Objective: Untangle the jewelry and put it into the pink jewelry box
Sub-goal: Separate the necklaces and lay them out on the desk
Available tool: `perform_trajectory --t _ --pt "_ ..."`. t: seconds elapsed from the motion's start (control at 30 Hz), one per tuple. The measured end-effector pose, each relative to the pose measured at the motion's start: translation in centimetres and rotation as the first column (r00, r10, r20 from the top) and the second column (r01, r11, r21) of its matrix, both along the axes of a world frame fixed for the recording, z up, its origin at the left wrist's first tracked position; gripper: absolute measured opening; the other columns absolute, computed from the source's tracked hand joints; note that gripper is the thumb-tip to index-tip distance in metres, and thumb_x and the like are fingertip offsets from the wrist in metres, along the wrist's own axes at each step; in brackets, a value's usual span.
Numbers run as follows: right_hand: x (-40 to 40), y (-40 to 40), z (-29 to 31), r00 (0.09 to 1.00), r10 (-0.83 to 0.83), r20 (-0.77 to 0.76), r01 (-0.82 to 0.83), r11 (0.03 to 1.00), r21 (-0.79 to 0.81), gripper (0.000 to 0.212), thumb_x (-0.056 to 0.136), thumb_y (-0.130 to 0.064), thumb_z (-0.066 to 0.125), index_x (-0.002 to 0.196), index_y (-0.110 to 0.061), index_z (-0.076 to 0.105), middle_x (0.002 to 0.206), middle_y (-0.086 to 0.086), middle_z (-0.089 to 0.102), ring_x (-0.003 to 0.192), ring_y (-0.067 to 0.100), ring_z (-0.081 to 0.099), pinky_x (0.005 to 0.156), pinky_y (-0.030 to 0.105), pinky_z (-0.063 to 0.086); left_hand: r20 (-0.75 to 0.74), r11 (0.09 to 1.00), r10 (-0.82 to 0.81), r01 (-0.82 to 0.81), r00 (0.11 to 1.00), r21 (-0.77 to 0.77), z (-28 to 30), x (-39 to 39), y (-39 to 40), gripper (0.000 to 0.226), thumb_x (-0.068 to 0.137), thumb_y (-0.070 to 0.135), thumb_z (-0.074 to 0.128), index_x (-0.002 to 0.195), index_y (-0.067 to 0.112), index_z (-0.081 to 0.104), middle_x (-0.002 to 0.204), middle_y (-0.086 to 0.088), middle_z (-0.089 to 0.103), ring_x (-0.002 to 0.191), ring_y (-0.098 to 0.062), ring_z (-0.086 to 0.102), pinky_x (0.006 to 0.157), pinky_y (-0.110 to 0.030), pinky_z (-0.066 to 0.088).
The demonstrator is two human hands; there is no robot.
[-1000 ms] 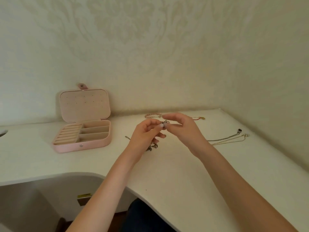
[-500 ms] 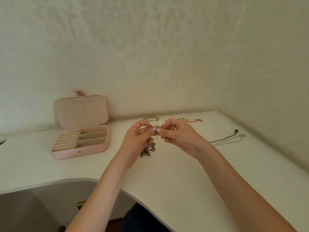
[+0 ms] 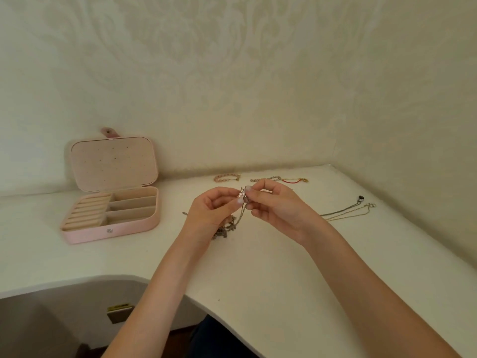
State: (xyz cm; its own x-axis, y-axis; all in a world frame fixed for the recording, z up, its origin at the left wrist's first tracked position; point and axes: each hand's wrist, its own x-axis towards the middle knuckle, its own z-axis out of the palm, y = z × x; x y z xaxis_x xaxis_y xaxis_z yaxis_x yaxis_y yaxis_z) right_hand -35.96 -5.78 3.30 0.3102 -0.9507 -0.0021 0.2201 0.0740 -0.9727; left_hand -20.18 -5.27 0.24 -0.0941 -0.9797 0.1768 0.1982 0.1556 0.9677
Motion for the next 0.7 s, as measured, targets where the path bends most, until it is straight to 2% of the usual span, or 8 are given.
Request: perform_trajectory --t 0.1,0.2,0.27,0.37,0.43,0.6,0.63,0.7 --pt "0.0 0.0 -0.1 0.998 -0.005 -0.059 0.0 0.997 -0.08 0.01 0.083 -0.003 0.067 0.081 -0.01 0.059 0.074 0.007 0.064 0.067 0.013 0.062 0.068 0.019 0.052 0.031 0.994 0.099 -0.097 0.995 -0.054 -0.2 0.2 -0.1 0.008 0.079 0.009 0.07 0.081 0.016 0.068 0.069 0.004 0.069 0.056 -0.003 0.055 0.055 -0.018 0.041" --pt "-0.1 -0.1 -0.1 0.964 -0.04 -0.264 -0.003 0.987 -0.163 0.014 0.082 -0.002 0.069 0.094 -0.009 0.067 0.077 0.007 0.069 0.07 0.013 0.066 0.073 0.02 0.054 0.025 0.988 0.116 -0.113 0.993 -0.107 -0.2 0.3 -0.1 0.011 0.078 0.006 0.071 0.078 0.015 0.065 0.066 0.006 0.068 0.062 -0.005 0.06 0.061 -0.014 0.046" --pt "0.0 0.0 -0.1 0.927 -0.094 -0.364 0.008 0.973 -0.229 0.009 0.081 -0.003 0.07 0.089 -0.008 0.07 0.079 0.008 0.07 0.071 0.012 0.066 0.075 0.023 0.055 0.037 0.987 0.107 -0.102 0.994 -0.12 -0.4 0.2 -0.2 0.013 0.077 0.005 0.072 0.08 0.014 0.063 0.067 0.003 0.068 0.067 -0.009 0.064 0.066 -0.016 0.049" --pt "0.1 0.3 0.5 0.936 -0.144 -0.322 0.06 0.965 -0.256 0.009 0.082 -0.002 0.068 0.08 -0.01 0.066 0.081 0.007 0.069 0.073 0.014 0.065 0.078 0.026 0.056 0.029 0.989 0.085 -0.081 0.996 -0.127 -0.4 0.2 -0.1 0.014 0.077 0.006 0.071 0.084 0.013 0.062 0.07 -0.001 0.069 0.071 -0.014 0.067 0.07 -0.021 0.051" --pt "0.0 0.4 1.4 0.954 -0.154 -0.259 0.087 0.963 -0.255 0.01 0.086 -0.001 0.063 0.082 -0.01 0.061 0.083 0.007 0.068 0.073 0.014 0.065 0.078 0.025 0.055 0.006 0.989 0.076 -0.075 0.997 -0.131 -0.4 0.2 -0.1 0.01 0.08 0.006 0.069 0.082 0.013 0.063 0.07 0.0 0.07 0.069 -0.017 0.067 0.07 -0.023 0.053" --pt "0.3 0.2 3.2 0.959 -0.158 -0.235 0.104 0.968 -0.226 0.016 0.091 -0.004 0.056 0.077 -0.013 0.054 0.07 0.004 0.063 0.061 0.012 0.06 0.068 0.023 0.053 -0.042 0.991 0.1 -0.104 0.994 -0.088 -0.3 0.2 -0.3 0.006 0.084 0.009 0.064 0.081 0.014 0.065 0.065 0.005 0.065 0.06 -0.01 0.059 0.062 -0.019 0.051" --pt "0.4 0.1 3.6 0.959 -0.155 -0.237 0.103 0.971 -0.218 0.016 0.091 -0.005 0.055 0.077 -0.013 0.054 0.067 0.003 0.062 0.058 0.011 0.059 0.067 0.024 0.051 -0.061 0.994 0.074 -0.079 0.995 -0.071 -0.3 0.2 -0.2 0.003 0.085 0.011 0.063 0.084 0.013 0.066 0.064 0.004 0.063 0.058 -0.01 0.057 0.059 -0.019 0.05" --pt "0.5 0.1 4.4 0.956 -0.149 -0.254 0.093 0.971 -0.22 0.014 0.091 -0.004 0.054 0.079 -0.012 0.055 0.066 0.002 0.06 0.056 0.011 0.058 0.066 0.025 0.049 -0.113 0.999 -0.019 0.014 0.993 -0.044 -0.1 0.2 -0.1 0.014 0.083 0.019 0.063 0.091 0.009 0.066 0.064 0.001 0.058 0.053 -0.011 0.051 0.054 -0.021 0.046"
